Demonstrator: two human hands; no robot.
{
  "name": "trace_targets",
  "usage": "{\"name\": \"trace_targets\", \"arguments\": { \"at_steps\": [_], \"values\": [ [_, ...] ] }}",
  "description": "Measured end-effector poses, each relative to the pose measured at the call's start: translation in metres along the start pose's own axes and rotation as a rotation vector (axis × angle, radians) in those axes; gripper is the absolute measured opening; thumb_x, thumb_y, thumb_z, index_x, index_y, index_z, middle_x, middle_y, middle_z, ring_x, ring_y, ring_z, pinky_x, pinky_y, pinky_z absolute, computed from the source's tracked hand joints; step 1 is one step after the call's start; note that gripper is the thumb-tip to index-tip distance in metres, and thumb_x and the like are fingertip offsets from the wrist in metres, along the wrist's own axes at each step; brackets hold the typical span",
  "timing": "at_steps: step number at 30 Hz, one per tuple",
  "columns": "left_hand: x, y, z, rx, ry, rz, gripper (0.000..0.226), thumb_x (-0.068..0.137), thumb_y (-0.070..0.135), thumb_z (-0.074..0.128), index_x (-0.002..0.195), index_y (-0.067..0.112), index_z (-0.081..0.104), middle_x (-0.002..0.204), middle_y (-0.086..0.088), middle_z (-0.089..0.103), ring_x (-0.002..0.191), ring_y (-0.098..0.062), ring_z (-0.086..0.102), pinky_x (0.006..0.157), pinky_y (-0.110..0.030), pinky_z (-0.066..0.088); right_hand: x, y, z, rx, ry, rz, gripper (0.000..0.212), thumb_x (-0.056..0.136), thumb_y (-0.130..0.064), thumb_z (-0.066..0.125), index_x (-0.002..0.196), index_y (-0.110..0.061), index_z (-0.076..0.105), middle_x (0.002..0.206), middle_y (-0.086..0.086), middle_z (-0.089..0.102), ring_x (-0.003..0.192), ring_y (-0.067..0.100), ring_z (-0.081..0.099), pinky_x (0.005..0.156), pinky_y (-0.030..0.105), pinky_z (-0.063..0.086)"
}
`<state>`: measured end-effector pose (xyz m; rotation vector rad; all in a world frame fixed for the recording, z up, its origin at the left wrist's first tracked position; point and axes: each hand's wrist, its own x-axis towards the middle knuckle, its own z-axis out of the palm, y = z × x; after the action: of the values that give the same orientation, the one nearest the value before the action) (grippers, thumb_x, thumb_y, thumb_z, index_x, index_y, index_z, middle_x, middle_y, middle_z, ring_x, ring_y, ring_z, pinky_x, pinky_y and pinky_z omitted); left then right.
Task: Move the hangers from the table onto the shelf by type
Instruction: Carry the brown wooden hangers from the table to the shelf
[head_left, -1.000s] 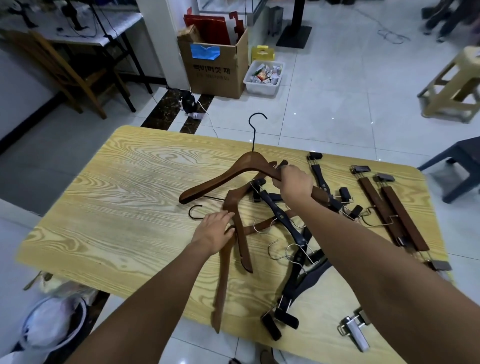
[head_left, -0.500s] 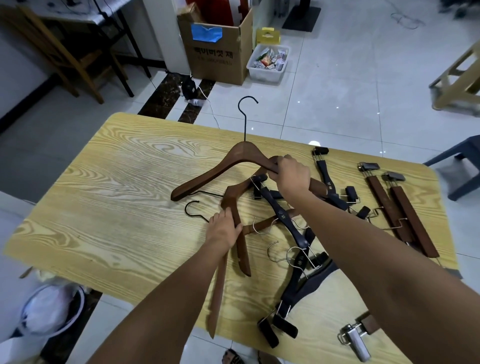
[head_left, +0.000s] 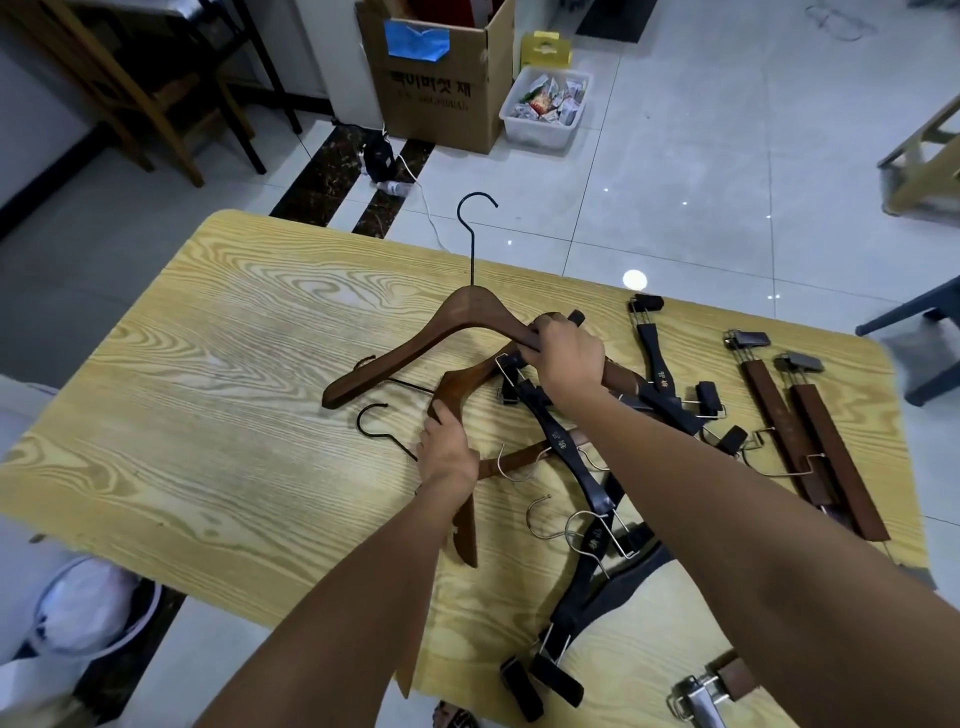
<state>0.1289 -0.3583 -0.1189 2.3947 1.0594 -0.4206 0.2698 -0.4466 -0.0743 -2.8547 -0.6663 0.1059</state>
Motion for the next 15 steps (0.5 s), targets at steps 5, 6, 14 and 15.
{"name": "trace_targets", "arguments": {
  "at_steps": [5,6,14,15],
  "values": [
    [0.004,-0.016,-0.021,-0.079,0.091,-0.052,0.083,0.089,0.006,0.058,0.147,0.001,0.000,0.145,-0.024,0.024,0.107,-0.037,0.058,0.089,-0.042,0.050,0.004,0.002,-0.004,-0.011,-0.006,0.010,0.031,0.092,-0.038,0.058,0.108,-0.012,0.061,0.104,0.007,0.061,0.089,0.030,0.064,0.061,0.031,0.038],
    [0.006,-0.021,-0.026,-0.078,0.105,-0.063,0.082,0.089,0.005,0.057,0.148,0.000,0.001,0.145,-0.024,0.023,0.104,-0.037,0.059,0.086,-0.041,0.050,0.005,0.001,-0.006,-0.014,-0.002,0.013,0.031,0.092,-0.038,0.058,0.108,-0.011,0.061,0.104,0.007,0.061,0.089,0.030,0.064,0.061,0.031,0.037],
    [0.007,-0.058,-0.063,0.130,0.195,-0.041,0.038,0.095,0.013,0.050,0.128,-0.003,0.038,0.129,-0.019,0.043,0.106,-0.033,0.061,0.083,-0.040,0.049,0.005,-0.014,-0.021,0.030,0.028,0.044,0.023,0.092,-0.031,0.060,0.098,-0.009,0.061,0.096,0.008,0.060,0.085,0.031,0.063,0.062,0.032,0.033],
    [0.005,-0.064,-0.069,0.164,0.213,-0.030,0.035,0.096,0.014,0.050,0.126,-0.002,0.040,0.126,-0.018,0.046,0.106,-0.032,0.061,0.083,-0.039,0.049,0.005,-0.018,-0.023,0.033,0.031,0.038,0.023,0.092,-0.032,0.060,0.098,-0.009,0.061,0.096,0.008,0.061,0.085,0.031,0.063,0.062,0.032,0.033]
  ]
}}
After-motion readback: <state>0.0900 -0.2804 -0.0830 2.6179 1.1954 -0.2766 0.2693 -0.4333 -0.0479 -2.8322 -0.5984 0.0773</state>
